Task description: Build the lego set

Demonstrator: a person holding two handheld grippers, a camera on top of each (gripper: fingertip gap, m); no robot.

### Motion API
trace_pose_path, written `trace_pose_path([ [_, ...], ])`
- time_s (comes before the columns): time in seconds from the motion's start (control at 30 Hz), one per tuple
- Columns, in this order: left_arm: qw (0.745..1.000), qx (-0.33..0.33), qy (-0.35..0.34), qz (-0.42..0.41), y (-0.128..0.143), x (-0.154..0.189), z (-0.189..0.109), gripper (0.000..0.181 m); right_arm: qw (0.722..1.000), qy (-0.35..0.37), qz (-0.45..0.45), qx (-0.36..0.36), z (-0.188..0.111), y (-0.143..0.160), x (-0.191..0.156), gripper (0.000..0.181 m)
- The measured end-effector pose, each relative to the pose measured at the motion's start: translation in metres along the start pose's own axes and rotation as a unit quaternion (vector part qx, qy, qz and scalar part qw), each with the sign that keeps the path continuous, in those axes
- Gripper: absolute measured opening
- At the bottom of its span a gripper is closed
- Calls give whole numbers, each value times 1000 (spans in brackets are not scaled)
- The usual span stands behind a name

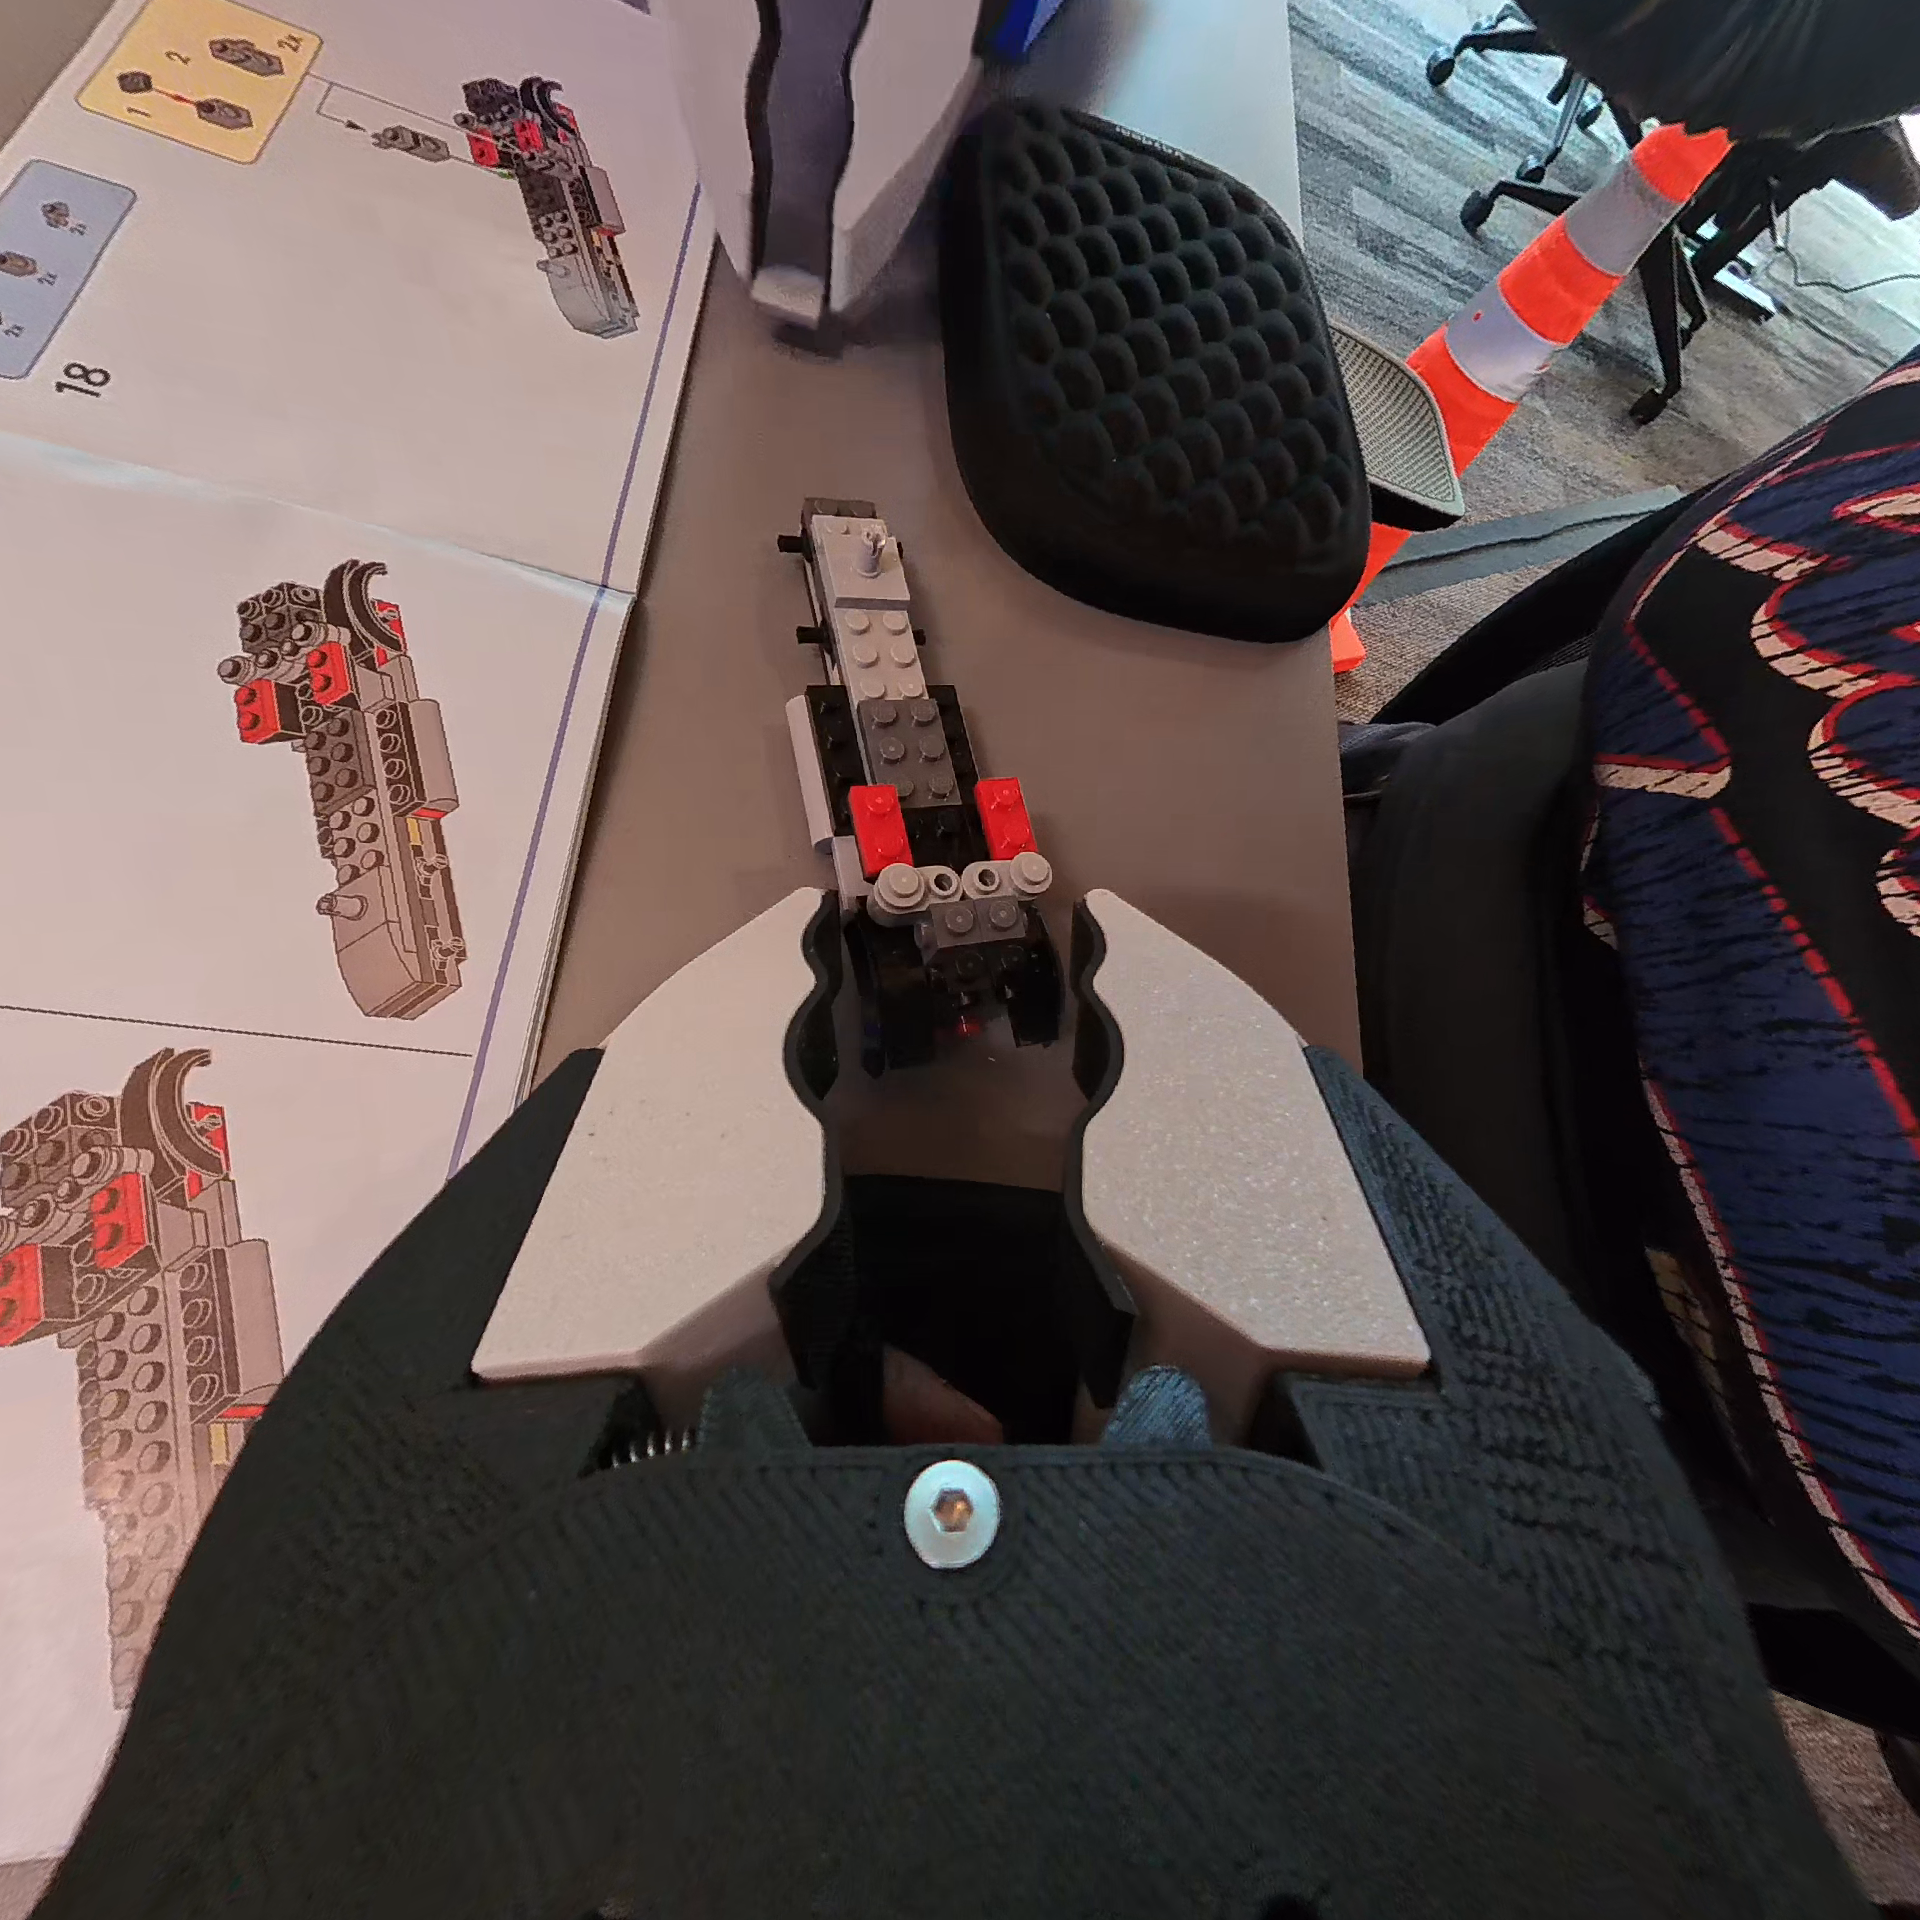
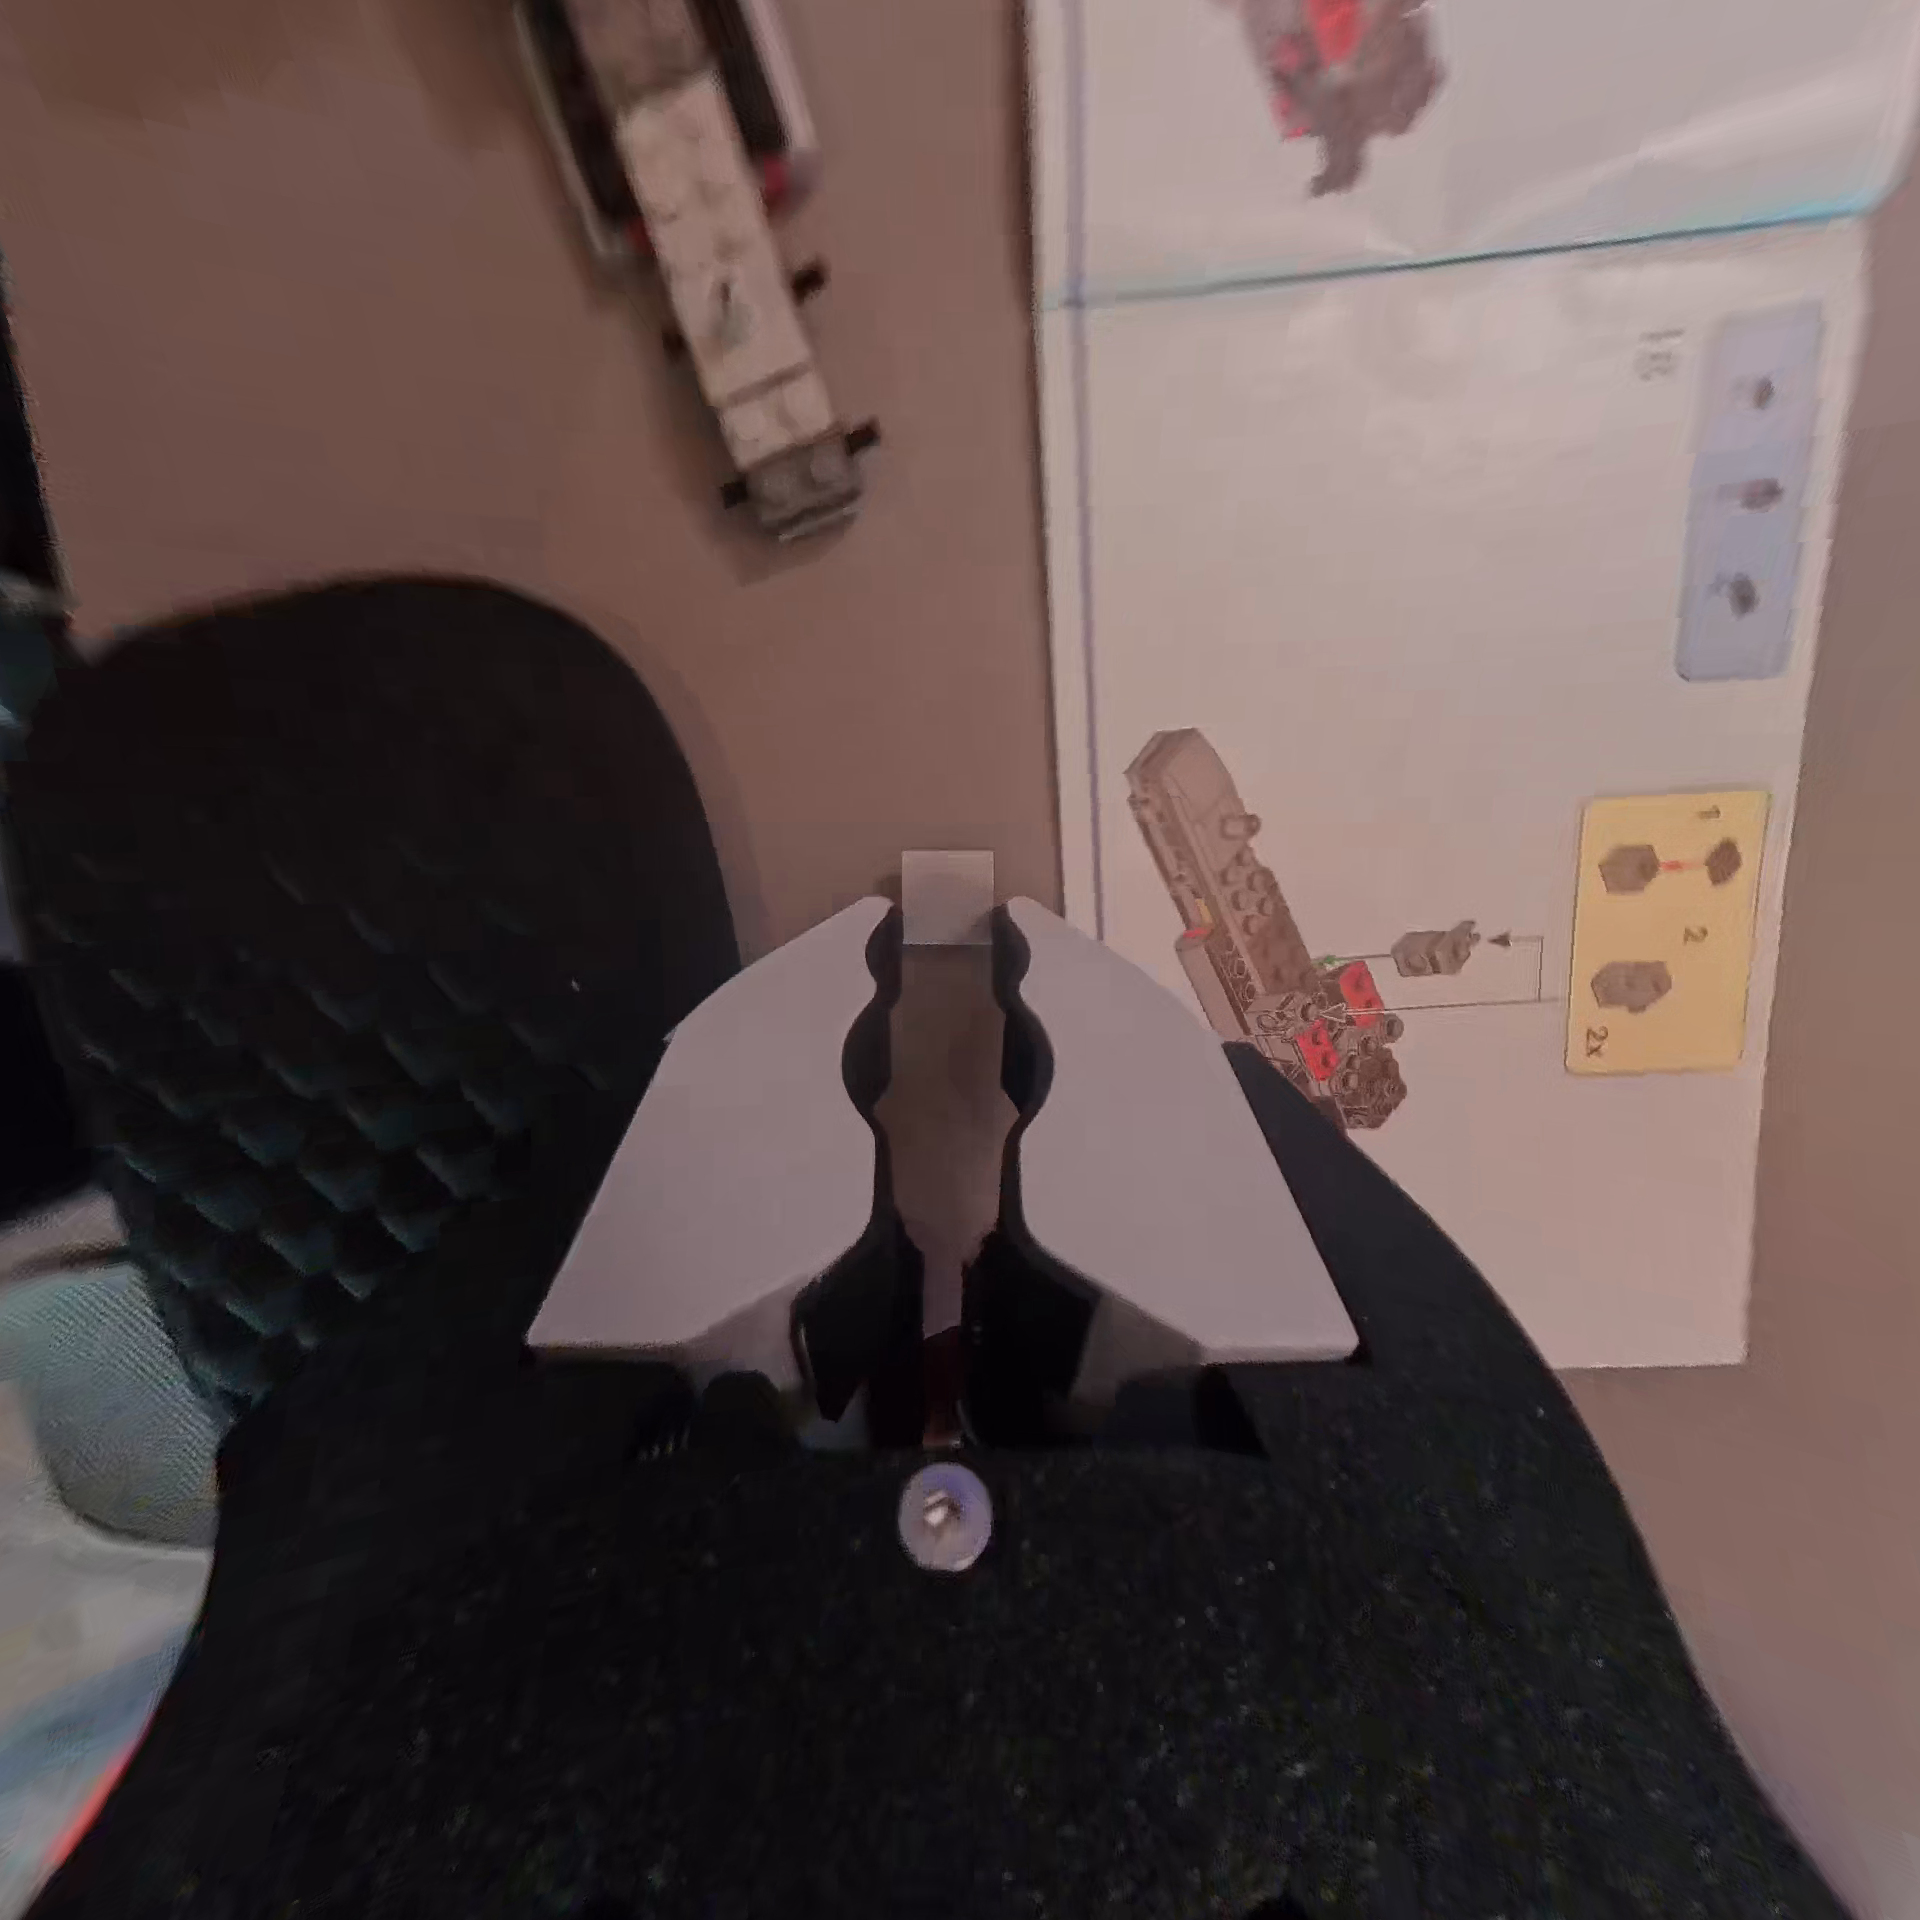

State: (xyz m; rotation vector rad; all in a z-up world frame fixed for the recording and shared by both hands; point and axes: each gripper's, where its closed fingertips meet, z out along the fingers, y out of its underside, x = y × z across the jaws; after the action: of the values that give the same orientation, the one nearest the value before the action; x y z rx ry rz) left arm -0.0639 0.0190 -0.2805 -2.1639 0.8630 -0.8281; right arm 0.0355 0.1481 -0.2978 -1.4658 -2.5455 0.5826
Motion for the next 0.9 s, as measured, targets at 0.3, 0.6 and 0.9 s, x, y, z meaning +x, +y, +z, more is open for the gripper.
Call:
trace_pose_path([
  [0.3,1000,0,-2,2,0,0,0,42,948,-135,145,247,-41,-73,-18,16],
  [0.6,1000,-4,-6,2,1,-1,1,41,986,-107,3,124,-10,-77,-37,16],
  [0.9,1000,-5,-9,2,1,-1,1,40,990,-21,-137,-18,14,-64,-28,16],
])
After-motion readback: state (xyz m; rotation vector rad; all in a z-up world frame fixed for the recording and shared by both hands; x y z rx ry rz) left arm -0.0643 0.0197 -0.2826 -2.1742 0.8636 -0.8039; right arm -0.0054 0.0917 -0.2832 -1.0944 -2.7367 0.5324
